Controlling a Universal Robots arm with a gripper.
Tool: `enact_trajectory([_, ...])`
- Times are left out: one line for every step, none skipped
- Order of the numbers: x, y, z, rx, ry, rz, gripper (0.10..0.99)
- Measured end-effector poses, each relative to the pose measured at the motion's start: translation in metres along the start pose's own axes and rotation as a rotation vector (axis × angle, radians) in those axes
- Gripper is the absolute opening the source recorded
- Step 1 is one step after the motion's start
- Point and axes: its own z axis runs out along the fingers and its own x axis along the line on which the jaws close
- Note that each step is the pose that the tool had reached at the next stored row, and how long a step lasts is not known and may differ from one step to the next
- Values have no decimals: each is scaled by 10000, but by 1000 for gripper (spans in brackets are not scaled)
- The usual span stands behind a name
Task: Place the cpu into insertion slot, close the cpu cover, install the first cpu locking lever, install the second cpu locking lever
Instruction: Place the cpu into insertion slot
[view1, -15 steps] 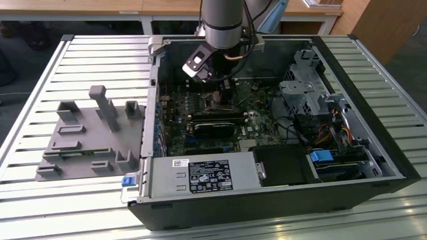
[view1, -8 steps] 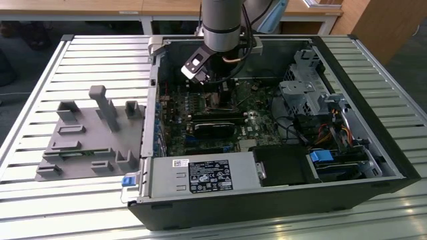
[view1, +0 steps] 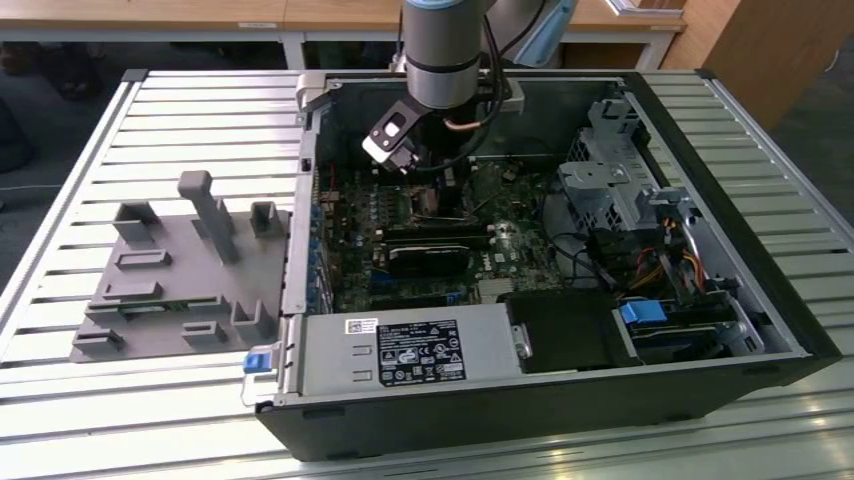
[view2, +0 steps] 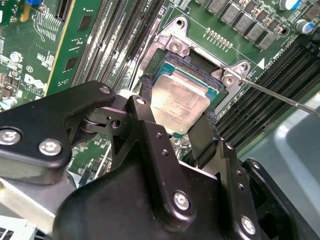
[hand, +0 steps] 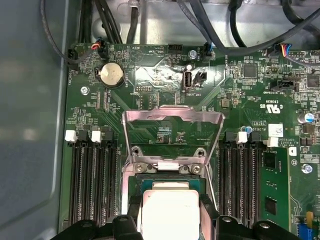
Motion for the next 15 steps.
enact_trajectory([0,-1,5,1,0,0,541])
enact_trajectory([0,-1,10,0,0,0,541])
enact_trajectory([0,-2,13,2,-2,1,541])
enact_trajectory([0,-2,15,1,-1,0,541])
enact_trajectory([0,-2,18,1,0,0,541])
enact_trajectory([0,-2,21,0,0,0,541])
enact_trajectory([0,-3,25,0,0,0,541])
enact_trajectory([0,-3,29,0,1,0,541])
enact_trajectory([0,-3,33,0,1,0,541])
enact_trajectory([0,-4,36,0,0,0,541])
enact_trajectory([0,-4,40,1,0,0,541])
enact_trajectory([0,-5,44,0,0,0,541])
enact_trajectory([0,-6,47,1,0,0,541])
enact_trajectory([0,-6,51,1,0,0,541])
enact_trajectory([0,-6,55,0,0,0,541])
